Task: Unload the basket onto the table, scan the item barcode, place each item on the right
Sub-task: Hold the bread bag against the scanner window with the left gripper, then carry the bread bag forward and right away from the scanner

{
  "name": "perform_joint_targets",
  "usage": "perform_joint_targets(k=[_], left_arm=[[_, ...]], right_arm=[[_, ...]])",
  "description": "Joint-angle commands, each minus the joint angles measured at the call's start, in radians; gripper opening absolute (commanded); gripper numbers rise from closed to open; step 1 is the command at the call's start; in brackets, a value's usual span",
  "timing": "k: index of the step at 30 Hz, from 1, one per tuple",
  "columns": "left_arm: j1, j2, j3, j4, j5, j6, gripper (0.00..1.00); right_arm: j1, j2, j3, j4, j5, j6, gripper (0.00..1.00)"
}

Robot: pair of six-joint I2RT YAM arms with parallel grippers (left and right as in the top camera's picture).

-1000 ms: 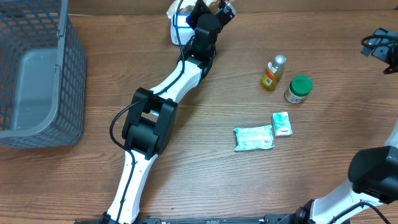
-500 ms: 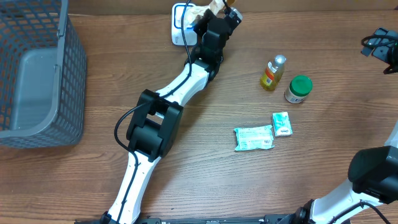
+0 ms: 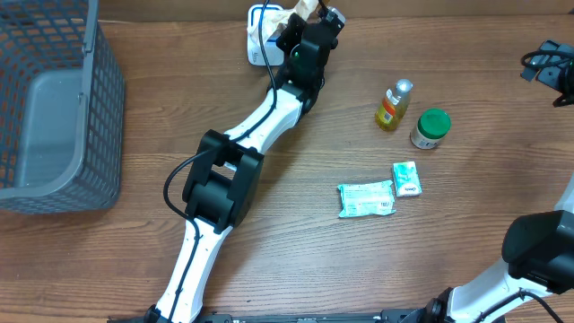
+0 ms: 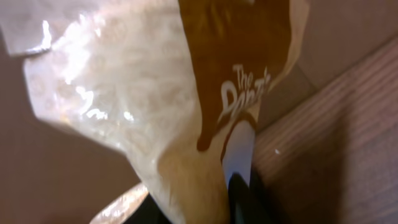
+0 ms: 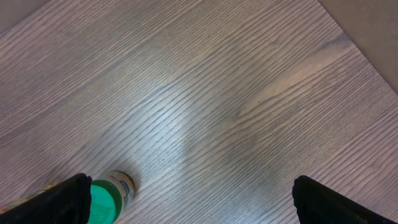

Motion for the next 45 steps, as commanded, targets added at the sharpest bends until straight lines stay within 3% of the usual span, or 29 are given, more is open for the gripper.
perform_joint_targets(k=[1, 7, 9, 14, 18, 23, 24, 25, 28, 30, 31, 45], left_arm=[[0.005, -0.074, 0.111, -0.203, 0.047, -0.150, 0.04], [0.014, -0.156, 0.290, -0.708, 0.231, -0.427, 0.05], [0.012, -0.192, 0.330, -0.925, 0.272, -0.536, 0.12], [0.010, -0.217, 0.330, -1.243, 0.433, -0.745, 0.21], [0.012, -0.206, 0.308, -1.406, 0.557, -0.872, 0.20], [0.007, -0.203, 0.212, -1.448, 0.729, -1.001, 0.23], [0.002, -0.203, 0.163, -1.427, 0.768, -1.002, 0.32], [-0.001, -0.203, 0.140, -1.421, 0.768, -1.005, 0.47], [-0.006, -0.203, 0.086, -1.413, 0.772, -1.006, 0.65], [-0.009, -0.203, 0.053, -1.415, 0.772, -1.005, 0.95], [-0.010, -0.203, 0.041, -1.414, 0.772, -1.005, 1.00], [-0.010, -0.203, -0.031, -1.398, 0.781, -1.005, 1.00]], right_arm=[[-0.001, -0.006, 0.009, 0.005, 0.008, 0.004, 1.00], [-0.001, -0.006, 0.009, 0.005, 0.008, 0.004, 1.00], [-0.001, -0.006, 0.009, 0.005, 0.008, 0.004, 1.00], [-0.001, -0.006, 0.009, 0.005, 0.008, 0.004, 1.00], [-0.001, -0.006, 0.009, 0.005, 0.008, 0.004, 1.00], [-0.001, -0.006, 0.009, 0.005, 0.008, 0.004, 1.00], [-0.001, -0.006, 0.009, 0.005, 0.008, 0.004, 1.00], [-0.001, -0.006, 0.009, 0.005, 0.008, 0.004, 1.00], [-0.001, -0.006, 0.009, 0.005, 0.008, 0.004, 1.00], [-0.001, -0.006, 0.009, 0.005, 0.008, 0.004, 1.00], [-0.001, -0.006, 0.009, 0.005, 0.008, 0.004, 1.00], [-0.001, -0.006, 0.009, 0.005, 0.008, 0.004, 1.00]])
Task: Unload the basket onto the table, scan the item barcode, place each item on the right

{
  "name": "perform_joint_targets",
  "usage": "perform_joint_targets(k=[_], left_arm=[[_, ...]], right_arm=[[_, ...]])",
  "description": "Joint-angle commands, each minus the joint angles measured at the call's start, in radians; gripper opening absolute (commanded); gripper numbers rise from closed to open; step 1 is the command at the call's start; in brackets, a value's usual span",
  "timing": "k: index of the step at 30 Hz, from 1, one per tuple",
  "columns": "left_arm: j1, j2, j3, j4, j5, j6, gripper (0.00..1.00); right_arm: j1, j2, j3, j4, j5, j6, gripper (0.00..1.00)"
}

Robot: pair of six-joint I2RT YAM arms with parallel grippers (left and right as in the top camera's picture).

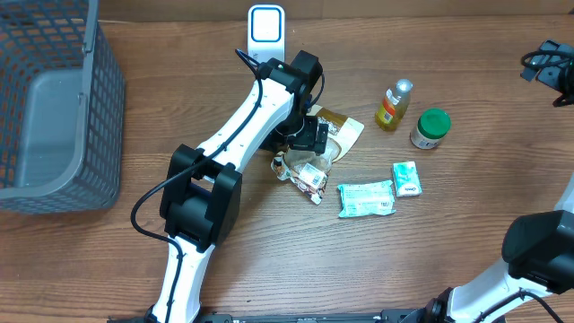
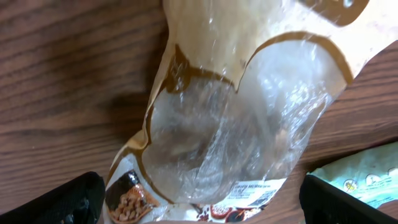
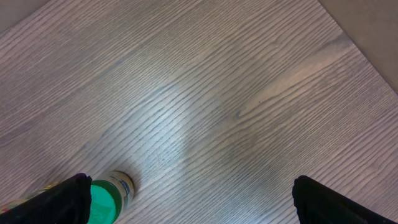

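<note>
A crumpled clear-and-brown snack bag (image 1: 325, 144) lies on the wooden table, right of the middle. The left wrist view shows the bag (image 2: 236, 124) from above, with a white barcode label (image 2: 252, 186) near its lower edge. My left gripper (image 1: 309, 135) (image 2: 202, 208) hovers over the bag, open, its fingers (image 2: 68, 199) wide apart on either side of it. The white scanner (image 1: 266, 27) with a blue-framed window stands at the back edge. My right gripper (image 1: 547, 67) (image 3: 193, 199) is open at the far right, holding nothing.
A grey mesh basket (image 1: 54, 99) fills the left side. A yellow bottle (image 1: 393, 105) and a green-lidded jar (image 1: 431, 127) (image 3: 106, 196) stand to the right of the bag. Two green packets (image 1: 366, 198) (image 1: 406, 178) lie just in front of it.
My left gripper held the snack bag up at the scanner at the back. Now the bag lies on the table nearer the middle and the gripper is open above it. The right arm has not moved.
</note>
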Motion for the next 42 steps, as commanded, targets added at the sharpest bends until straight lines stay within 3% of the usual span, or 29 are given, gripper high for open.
perform_joint_targets(k=[1, 42], left_arm=[[-0.008, 0.006, -0.005, 0.017, 0.014, -0.014, 1.00], [-0.007, 0.006, -0.005, 0.036, 0.014, -0.014, 1.00]], right_arm=[[-0.001, -0.006, 0.009, 0.006, 0.008, 0.005, 1.00], [-0.001, -0.006, 0.009, 0.006, 0.008, 0.005, 1.00]])
